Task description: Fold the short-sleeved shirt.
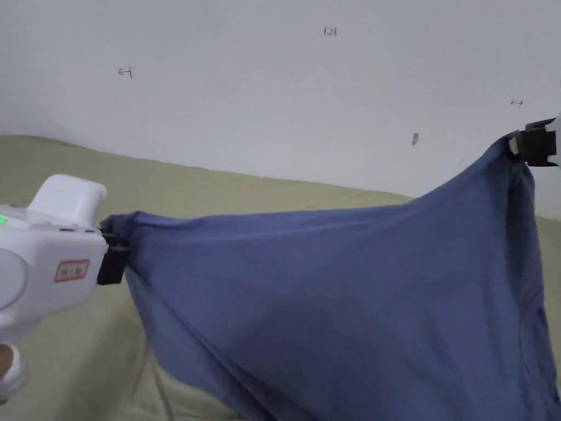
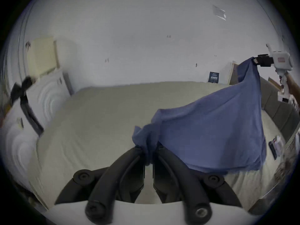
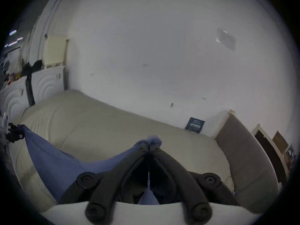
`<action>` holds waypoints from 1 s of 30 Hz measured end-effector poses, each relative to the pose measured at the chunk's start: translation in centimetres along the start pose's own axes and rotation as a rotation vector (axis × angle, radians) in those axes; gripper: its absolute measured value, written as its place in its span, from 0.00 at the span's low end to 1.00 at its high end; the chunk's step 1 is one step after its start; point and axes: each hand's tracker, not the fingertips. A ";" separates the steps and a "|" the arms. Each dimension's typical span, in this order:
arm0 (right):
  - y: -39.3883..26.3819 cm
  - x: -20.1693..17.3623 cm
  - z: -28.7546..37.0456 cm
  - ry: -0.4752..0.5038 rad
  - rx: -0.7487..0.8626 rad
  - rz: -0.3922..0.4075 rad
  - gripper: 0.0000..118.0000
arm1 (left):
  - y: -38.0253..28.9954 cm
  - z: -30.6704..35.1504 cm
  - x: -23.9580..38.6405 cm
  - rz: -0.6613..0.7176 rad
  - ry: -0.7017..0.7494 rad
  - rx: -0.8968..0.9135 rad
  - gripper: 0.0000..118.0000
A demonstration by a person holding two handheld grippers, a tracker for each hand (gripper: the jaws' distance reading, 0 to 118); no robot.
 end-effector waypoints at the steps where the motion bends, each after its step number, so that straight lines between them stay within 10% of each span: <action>1: 0.4 0.6 0.4 -0.043 0.032 -0.014 0.00 | 1.8 -0.4 0.0 -0.051 0.021 0.015 0.06; 30: 16.6 4.5 0.4 -0.244 0.395 -0.003 0.00 | 26.2 -2.9 -1.6 -0.068 0.182 0.238 0.06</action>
